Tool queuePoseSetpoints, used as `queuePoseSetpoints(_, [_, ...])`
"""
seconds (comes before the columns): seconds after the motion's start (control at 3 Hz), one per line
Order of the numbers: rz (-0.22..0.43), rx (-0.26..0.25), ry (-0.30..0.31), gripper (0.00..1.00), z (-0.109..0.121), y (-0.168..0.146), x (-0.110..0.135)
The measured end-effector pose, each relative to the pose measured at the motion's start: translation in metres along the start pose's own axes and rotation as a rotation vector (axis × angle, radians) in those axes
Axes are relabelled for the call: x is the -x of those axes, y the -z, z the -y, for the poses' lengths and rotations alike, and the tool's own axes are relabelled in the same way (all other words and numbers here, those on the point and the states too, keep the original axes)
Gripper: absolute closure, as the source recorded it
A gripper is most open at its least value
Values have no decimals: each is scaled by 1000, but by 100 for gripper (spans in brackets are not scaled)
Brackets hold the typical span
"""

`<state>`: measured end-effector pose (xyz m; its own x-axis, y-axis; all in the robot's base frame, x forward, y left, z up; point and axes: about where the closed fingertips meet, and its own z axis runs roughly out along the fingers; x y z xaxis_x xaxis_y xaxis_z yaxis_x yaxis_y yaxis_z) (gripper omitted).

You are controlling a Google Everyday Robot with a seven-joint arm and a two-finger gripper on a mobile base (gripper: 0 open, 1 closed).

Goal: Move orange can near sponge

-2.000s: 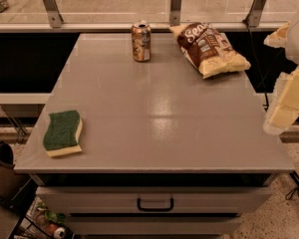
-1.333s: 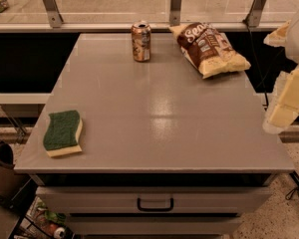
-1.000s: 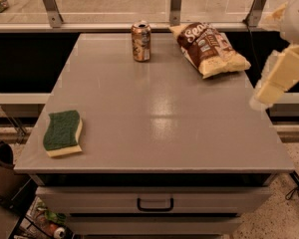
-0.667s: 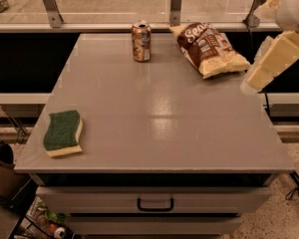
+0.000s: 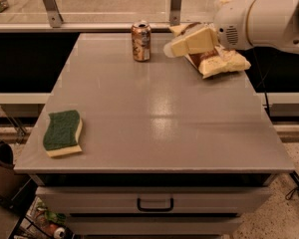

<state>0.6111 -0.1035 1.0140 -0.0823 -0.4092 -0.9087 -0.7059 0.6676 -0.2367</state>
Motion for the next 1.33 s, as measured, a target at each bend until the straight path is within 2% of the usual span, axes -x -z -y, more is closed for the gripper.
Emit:
queuePoseSetpoints(0.33, [-26, -66, 87, 0, 19, 26, 37])
queuePoseSetpoints(0.67, [-150, -26, 151, 0, 23, 52, 14])
queuePoseSetpoints(1.0, [-178, 131, 62, 0, -21, -5, -21])
queuePoseSetpoints(1.33, [-98, 121, -22, 0, -24, -56, -26])
